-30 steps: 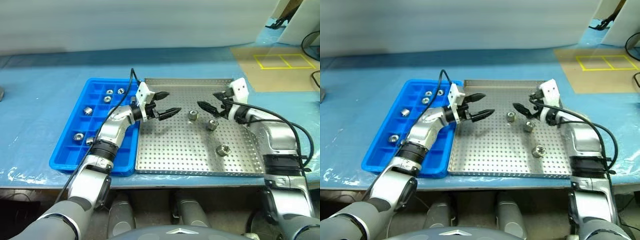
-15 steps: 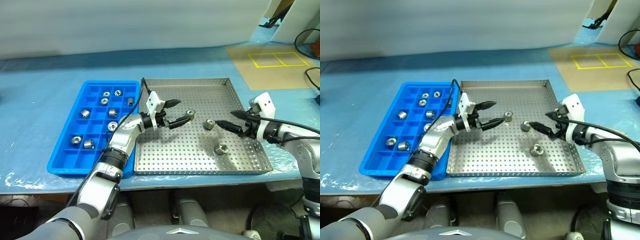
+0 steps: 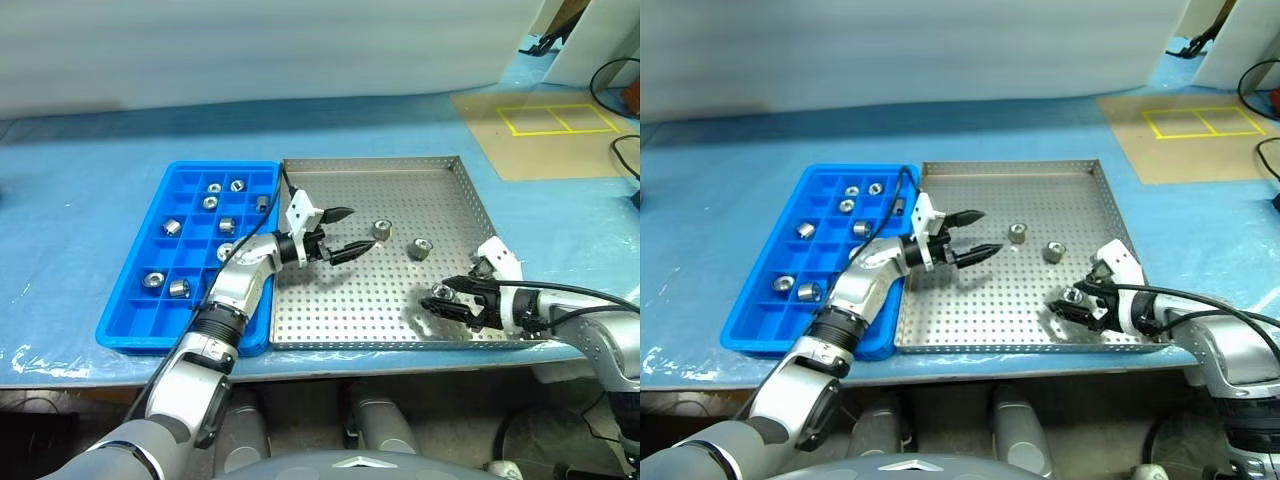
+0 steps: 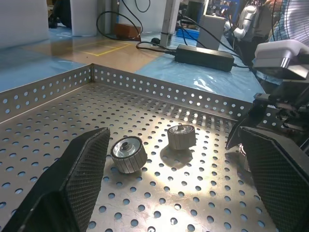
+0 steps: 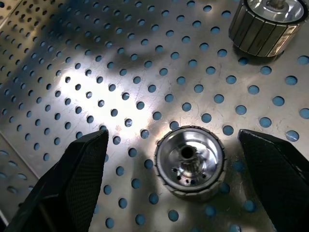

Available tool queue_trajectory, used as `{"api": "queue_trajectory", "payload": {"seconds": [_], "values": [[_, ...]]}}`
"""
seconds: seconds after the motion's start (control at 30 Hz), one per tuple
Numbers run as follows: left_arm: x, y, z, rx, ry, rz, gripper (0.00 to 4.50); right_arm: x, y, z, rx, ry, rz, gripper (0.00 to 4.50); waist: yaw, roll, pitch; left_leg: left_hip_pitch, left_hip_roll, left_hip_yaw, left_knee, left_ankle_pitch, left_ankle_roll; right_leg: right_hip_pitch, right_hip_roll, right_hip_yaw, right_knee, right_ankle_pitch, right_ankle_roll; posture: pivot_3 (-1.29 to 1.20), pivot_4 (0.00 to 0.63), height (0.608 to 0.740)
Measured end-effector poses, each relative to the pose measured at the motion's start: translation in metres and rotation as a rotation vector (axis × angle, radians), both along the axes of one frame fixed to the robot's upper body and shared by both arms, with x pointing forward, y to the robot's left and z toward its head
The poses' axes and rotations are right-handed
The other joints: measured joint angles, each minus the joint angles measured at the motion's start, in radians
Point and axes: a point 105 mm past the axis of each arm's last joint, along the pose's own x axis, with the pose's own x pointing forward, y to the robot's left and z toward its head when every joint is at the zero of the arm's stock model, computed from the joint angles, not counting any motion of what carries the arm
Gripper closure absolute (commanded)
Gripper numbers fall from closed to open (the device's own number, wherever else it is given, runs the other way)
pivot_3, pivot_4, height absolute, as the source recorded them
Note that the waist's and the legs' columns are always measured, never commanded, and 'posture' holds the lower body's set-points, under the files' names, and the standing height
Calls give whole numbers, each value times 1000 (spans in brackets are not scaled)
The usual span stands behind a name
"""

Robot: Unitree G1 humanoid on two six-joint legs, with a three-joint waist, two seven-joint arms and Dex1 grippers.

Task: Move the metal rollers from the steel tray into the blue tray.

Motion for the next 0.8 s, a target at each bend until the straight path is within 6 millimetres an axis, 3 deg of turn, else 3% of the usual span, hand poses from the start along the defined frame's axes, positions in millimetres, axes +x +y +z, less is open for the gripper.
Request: {"api": "queue_trajectory", "payload": {"seconds": [0.1, 0.17, 0.23, 0.43, 0.67, 0.8], "values": [[1, 2, 0, 7, -1, 5, 0, 3, 11, 1, -22, -20, -9, 62, -2, 0, 0, 0, 0, 0, 0, 0, 0, 0, 0, 0, 0, 0, 1, -508, 150, 740], [1, 3, 0, 9, -1, 6, 0, 0, 34, 1, -22, -22, 28, 225, -5, 0, 0, 0, 0, 0, -1, 0, 0, 0, 0, 0, 0, -1, 1, -505, 150, 740], [1, 3, 0, 8, -1, 5, 0, -2, 46, 2, -20, -23, 47, 694, -7, 0, 0, 0, 0, 0, -1, 0, 0, 0, 0, 0, 0, -1, 1, -502, 150, 740], [3, 9, -1, 19, -3, 18, 0, 2, 52, 9, -27, -34, 36, 2757, -7, 0, 0, -1, -6, 0, -1, -2, 2, 0, -6, 0, 0, -2, 3, -504, 150, 740], [3, 9, -1, 22, -3, 20, 0, 27, 86, 47, 95, -202, 41, 2757, -20, 1, 0, -1, -6, 0, -2, -2, 2, -1, -6, 0, 1, 1, -1, -505, 150, 740], [4, 10, 0, 22, -7, 23, 0, 46, 85, 70, 87, -306, -28, 1787, -19, 1, 0, -1, -6, 0, -2, -2, 2, -1, -7, 0, 1, 1, -2, -497, 150, 740]]}}
